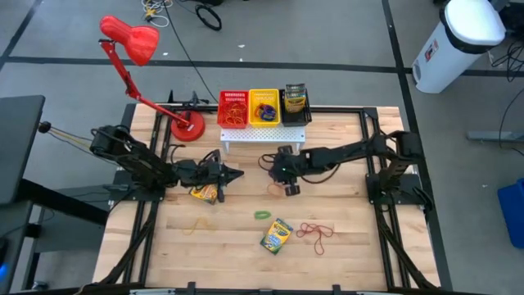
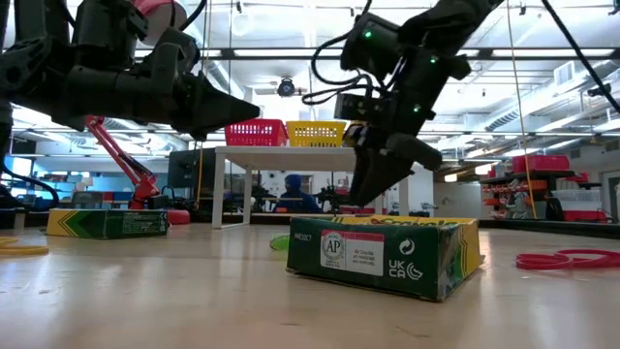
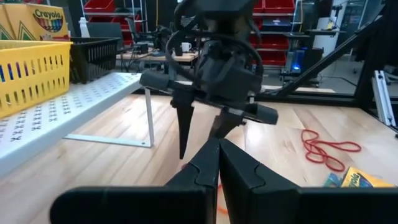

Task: Pick & Place Office Desk Supplies
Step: Put the purple spring keychain into the yellow bin on the shelf

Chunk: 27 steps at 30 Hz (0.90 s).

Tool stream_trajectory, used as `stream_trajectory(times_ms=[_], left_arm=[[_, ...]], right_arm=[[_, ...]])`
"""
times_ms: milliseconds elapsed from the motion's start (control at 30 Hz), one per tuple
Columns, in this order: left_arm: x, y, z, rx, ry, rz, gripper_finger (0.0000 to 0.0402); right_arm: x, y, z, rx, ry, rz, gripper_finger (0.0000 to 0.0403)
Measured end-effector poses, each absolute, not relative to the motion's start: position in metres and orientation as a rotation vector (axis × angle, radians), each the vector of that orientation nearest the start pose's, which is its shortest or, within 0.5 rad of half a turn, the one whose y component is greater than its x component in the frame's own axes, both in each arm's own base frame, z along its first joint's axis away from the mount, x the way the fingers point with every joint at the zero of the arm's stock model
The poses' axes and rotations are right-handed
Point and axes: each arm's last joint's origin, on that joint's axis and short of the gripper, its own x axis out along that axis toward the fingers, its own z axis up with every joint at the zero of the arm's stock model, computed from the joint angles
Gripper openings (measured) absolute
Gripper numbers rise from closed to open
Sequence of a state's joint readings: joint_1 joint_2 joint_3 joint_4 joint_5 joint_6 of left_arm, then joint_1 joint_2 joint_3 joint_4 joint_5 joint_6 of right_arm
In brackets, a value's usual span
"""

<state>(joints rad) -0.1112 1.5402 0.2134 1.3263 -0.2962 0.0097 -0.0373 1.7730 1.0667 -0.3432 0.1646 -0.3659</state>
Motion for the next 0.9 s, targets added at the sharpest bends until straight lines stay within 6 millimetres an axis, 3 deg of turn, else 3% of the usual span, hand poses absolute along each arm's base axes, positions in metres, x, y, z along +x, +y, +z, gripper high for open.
stream_trajectory(times_ms=[367,500,767,900], left_arm=[[0.224,-0.017,0.143,0.010,0.014,0.184,0.0016],[0.224,-0.017,0.143,0.010,0.017,0.184,0.0016],[0.224,-0.017,0.143,0.004,0.016,0.184,0.0016],[0.224,-0.017,0.143,-0.001,0.015,0.184,0.0016]], right_arm=[[0.360,-0.021,0.135,-0.498,1.192,0.138,0.0124],[0.360,-0.021,0.135,-0.498,1.190,0.136,0.0114],[0.363,-0.021,0.137,-0.459,1.156,0.098,0.0050],[0.364,-0.021,0.137,-0.434,1.145,0.080,0.0057]])
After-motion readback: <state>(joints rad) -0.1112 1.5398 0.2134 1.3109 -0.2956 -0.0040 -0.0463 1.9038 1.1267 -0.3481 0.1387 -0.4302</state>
